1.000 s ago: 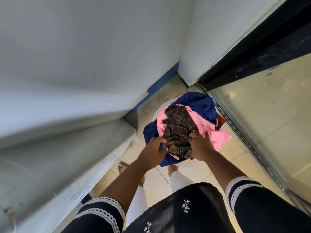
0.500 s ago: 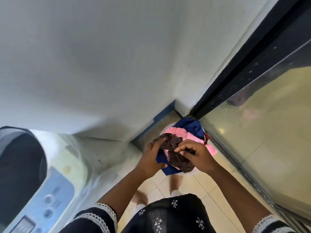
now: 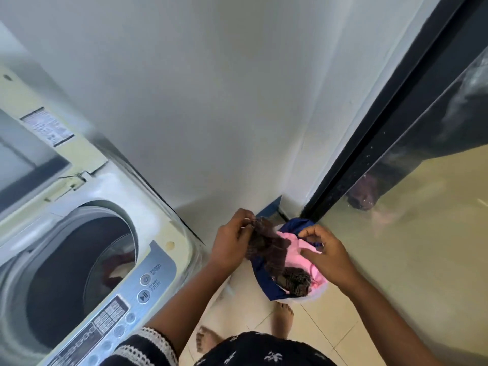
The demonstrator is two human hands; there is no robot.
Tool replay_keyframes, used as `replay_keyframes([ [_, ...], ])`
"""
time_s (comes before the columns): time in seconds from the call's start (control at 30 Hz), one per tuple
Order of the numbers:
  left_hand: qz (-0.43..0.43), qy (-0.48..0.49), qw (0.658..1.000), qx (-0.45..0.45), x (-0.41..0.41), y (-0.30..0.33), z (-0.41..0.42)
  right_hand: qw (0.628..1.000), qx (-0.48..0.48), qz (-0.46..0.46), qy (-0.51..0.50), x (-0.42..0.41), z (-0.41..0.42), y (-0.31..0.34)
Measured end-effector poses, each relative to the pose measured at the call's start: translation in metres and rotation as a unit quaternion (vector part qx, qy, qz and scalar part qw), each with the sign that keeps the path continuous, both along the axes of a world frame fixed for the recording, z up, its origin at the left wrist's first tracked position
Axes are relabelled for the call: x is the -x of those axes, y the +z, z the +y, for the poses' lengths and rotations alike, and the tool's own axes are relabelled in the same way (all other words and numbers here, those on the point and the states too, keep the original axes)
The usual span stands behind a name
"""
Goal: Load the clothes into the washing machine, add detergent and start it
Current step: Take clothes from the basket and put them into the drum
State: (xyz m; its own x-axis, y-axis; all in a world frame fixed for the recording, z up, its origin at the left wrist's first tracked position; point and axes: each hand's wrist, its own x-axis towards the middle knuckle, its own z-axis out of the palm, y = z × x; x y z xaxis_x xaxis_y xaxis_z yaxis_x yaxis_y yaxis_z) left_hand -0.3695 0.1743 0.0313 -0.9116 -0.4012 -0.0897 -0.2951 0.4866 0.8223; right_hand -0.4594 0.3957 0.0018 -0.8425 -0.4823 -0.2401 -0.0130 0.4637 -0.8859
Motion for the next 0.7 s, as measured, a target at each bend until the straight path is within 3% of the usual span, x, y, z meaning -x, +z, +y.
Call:
replay_keyframes([
  [0.23,0.006,-0.070,0.998,0.001,-0.025,0.025,0.001,0.991,-0.071,0.034,0.111,-0.025,-0.031,0.006],
  [0.37,0.061,-0.038,0.992,-0.104,-0.034,0.056,-0.011,0.979,-0.123,0.046,0.157,-0.022,-0.045,0.006],
  [0.53,0.169,0.072,0.930,-0.317,-0.050,0.100,-0.032,0.965,-0.174,0.034,0.196,-0.016,-0.062,-0.007],
  [0.6,0.181,0.141,0.912,-0.339,-0.059,0.100,-0.047,0.970,-0.119,-0.004,0.212,-0.019,-0.072,-0.011],
  [0.7,0.123,0.227,0.913,-0.316,-0.076,0.083,-0.064,0.965,-0.065,-0.100,0.232,-0.026,-0.083,-0.005],
])
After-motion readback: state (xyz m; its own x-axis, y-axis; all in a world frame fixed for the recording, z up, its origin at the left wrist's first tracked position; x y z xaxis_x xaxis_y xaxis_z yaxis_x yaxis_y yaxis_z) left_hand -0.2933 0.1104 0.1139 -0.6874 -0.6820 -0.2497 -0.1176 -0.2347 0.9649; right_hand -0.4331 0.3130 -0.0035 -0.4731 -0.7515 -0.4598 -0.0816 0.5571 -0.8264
